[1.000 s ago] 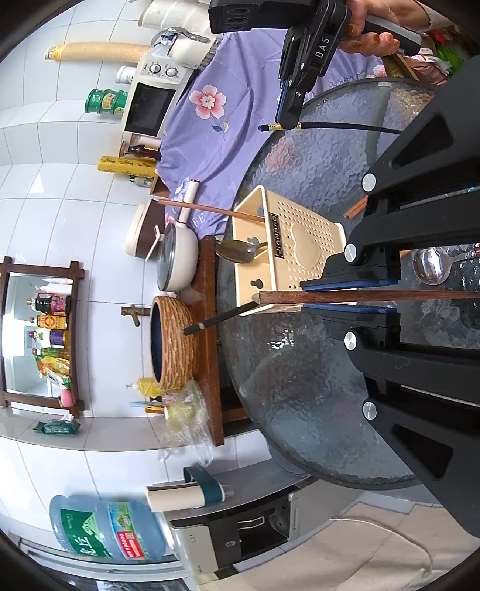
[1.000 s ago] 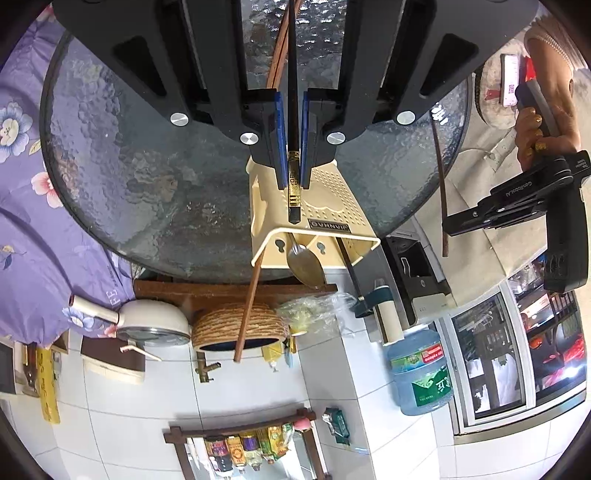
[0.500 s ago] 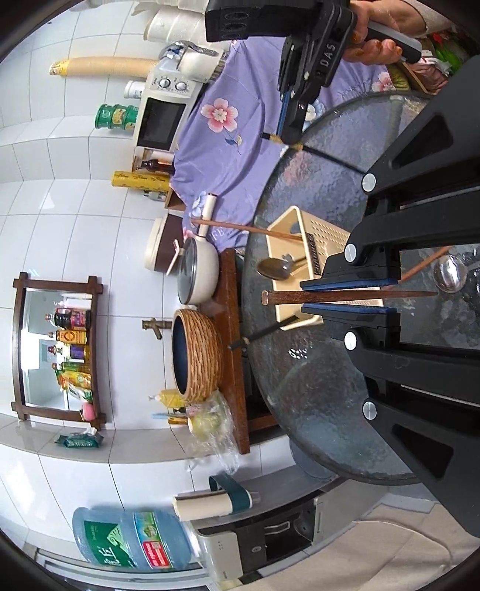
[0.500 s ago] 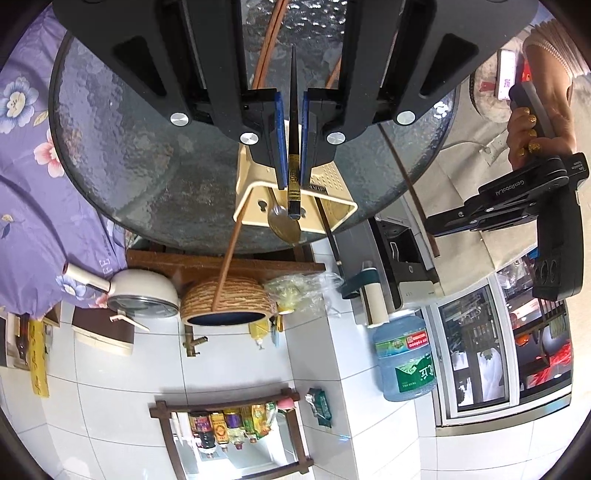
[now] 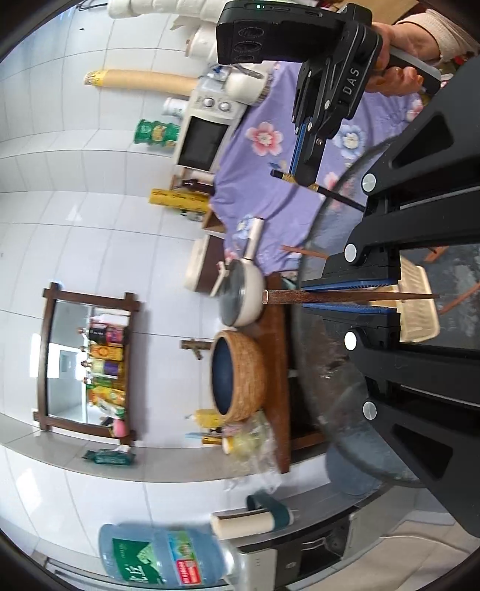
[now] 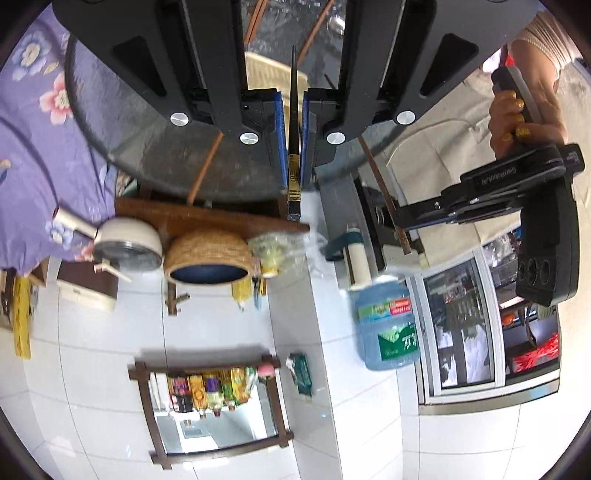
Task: Organize utensils
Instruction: 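Lift both chopsticks and carry them above the cream holder, then lower both chopsticks into the holder and open both grippers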
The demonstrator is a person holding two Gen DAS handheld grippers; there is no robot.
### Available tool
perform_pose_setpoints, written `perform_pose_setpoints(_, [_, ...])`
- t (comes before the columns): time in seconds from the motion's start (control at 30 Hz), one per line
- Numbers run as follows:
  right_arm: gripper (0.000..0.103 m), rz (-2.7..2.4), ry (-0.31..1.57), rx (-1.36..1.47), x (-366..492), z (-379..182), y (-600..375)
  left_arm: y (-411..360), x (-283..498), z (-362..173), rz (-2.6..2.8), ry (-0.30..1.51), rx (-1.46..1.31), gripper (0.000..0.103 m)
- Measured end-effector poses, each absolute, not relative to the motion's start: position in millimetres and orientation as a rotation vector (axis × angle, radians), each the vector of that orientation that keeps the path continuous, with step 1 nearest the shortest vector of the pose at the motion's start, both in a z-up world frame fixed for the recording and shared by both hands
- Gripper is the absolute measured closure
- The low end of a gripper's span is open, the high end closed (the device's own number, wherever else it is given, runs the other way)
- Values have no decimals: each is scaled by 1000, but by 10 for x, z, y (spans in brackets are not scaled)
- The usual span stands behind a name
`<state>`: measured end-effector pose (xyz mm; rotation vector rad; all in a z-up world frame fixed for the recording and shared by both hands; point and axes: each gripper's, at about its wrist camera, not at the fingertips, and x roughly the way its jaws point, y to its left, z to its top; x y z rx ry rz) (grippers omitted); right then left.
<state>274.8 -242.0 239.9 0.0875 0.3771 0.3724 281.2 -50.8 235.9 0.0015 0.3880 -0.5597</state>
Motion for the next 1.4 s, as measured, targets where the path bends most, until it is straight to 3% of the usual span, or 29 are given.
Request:
perform_pose_setpoints(0.3, [96, 279, 304, 29, 3050, 2698, -2324, -637, 3028, 2624, -447, 302, -16, 96])
perform_pose_setpoints(0.93, [95, 237, 432, 39, 3471, 1643, -2303, -830, 3477, 1577, -372, 450, -27, 96])
perform_pose_setpoints(1.4, [95, 231, 440, 57, 3516, 1489, -2360, -847, 3586, 1258, -355, 500, -10, 96])
